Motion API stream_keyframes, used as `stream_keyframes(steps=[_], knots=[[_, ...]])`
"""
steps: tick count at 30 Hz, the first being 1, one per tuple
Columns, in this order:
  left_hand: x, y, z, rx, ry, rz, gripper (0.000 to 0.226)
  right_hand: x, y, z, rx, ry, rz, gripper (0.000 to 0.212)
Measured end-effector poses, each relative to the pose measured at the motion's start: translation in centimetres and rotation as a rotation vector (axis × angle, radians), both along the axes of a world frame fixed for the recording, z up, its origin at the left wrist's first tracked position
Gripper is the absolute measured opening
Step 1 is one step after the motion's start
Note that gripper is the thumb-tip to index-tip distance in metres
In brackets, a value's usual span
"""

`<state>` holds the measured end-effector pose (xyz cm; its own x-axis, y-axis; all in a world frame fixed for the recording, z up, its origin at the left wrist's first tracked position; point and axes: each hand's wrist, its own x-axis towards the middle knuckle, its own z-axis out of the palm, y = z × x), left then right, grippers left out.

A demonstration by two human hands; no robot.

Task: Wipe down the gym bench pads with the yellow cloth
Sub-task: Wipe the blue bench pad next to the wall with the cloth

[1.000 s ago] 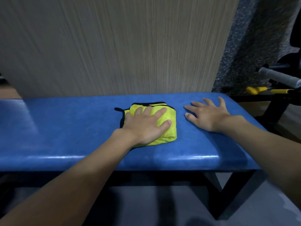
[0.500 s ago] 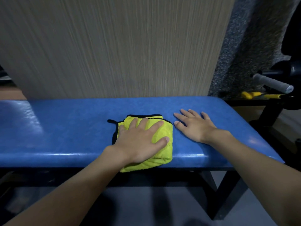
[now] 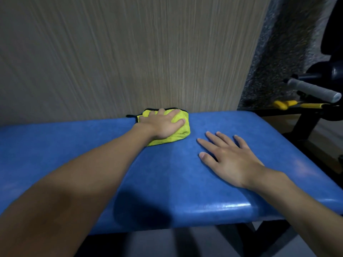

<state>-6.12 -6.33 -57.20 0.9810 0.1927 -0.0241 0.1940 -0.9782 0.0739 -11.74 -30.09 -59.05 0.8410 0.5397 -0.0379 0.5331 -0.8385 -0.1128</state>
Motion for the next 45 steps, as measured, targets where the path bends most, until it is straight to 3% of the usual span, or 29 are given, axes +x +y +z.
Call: stream_keyframes(steps=[8,29,38,42,45], knots=[[-1.9,-0.5,-0.4,0.005,0.002,-0.006,0.067,0.1,0.1,0.0,0.041,-0.005,-0.017,0.059],[-19.6,-4.6,-0.9,0.069,0.008,-0.088,0.067,-0.2,0.1,0.6,0.032,0.024,-0.034,0.057],[-16.2,-3.0,-0.8,0.027,0.029,-0.093,0.069,0.1,0.3,0.4,0.01,0.017,-0.03,0.058],[-11.8,-1.6,-0.9,0.01,0.015,-0.086,0.086,0.1,0.4,0.2,-0.007,0.001,-0.027,0.058],[-8.0,-0.8,-0.9,0.02,0.007,-0.074,0.078,0.2,0.6,0.1,-0.015,-0.011,-0.024,0.058]])
